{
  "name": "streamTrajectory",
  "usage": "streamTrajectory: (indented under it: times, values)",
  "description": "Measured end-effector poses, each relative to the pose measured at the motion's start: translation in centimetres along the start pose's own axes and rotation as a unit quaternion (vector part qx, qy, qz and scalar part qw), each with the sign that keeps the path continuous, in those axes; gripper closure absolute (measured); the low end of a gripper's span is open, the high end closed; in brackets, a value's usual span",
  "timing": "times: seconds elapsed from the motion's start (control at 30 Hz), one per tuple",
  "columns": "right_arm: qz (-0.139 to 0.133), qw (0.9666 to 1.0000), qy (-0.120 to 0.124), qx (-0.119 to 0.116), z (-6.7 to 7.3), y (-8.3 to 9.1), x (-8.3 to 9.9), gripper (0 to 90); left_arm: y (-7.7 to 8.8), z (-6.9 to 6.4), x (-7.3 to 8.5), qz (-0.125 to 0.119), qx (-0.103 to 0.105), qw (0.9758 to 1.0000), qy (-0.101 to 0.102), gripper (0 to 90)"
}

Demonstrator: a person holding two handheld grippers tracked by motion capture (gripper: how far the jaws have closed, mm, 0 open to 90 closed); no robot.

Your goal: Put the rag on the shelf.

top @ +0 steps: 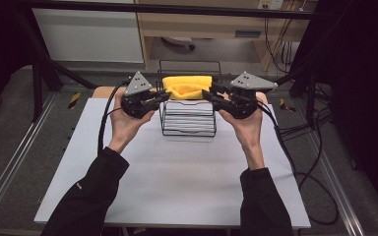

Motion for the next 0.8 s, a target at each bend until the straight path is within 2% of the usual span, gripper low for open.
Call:
streamTrajectory:
  times: [0.07,0.17,0.2,0.3,0.53,0.67,0.8]
  values:
    - [-0.008,0.9999,-0.008,-0.004,0.2,0.1,-0.2,58.7,0.0,-0.1,0.1,-0.001,0.000,1.0000,-0.001,82.9]
    - [-0.001,0.9998,-0.017,-0.006,0.2,0.1,-0.1,71.4,0.0,-0.2,0.4,0.001,0.001,1.0000,-0.005,82.2]
    - [0.004,0.9998,-0.019,-0.007,0.3,0.1,0.1,78.6,0.0,-0.3,0.5,0.004,0.003,1.0000,-0.007,81.5]
    - [0.033,0.9991,-0.028,-0.003,0.1,-0.2,1.1,89.5,-0.2,-0.5,1.2,0.022,0.008,0.9997,-0.006,77.9]
    - [0.074,0.9962,-0.044,0.013,-1.1,-1.8,4.2,90.0,-0.5,-0.9,2.9,0.040,0.025,0.9989,0.009,74.3]
    - [0.078,0.9956,-0.046,0.026,-1.9,-2.6,5.4,89.3,-0.9,-0.9,3.8,0.051,0.028,0.9982,0.017,74.0]
    - [0.078,0.9954,-0.043,0.034,-2.6,-3.2,6.4,83.8,-1.6,-0.8,4.6,0.065,0.030,0.9971,0.028,74.1]
Point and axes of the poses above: each handheld gripper's, and its own axes: y roughly backward along the jaws, x roughly out of its underside, z roughly to its left, the point moved 10 cm from there along -y, roughly forward along the jaws, and after that the axes turned 9 degrees about -y, right-handed, at the moved point
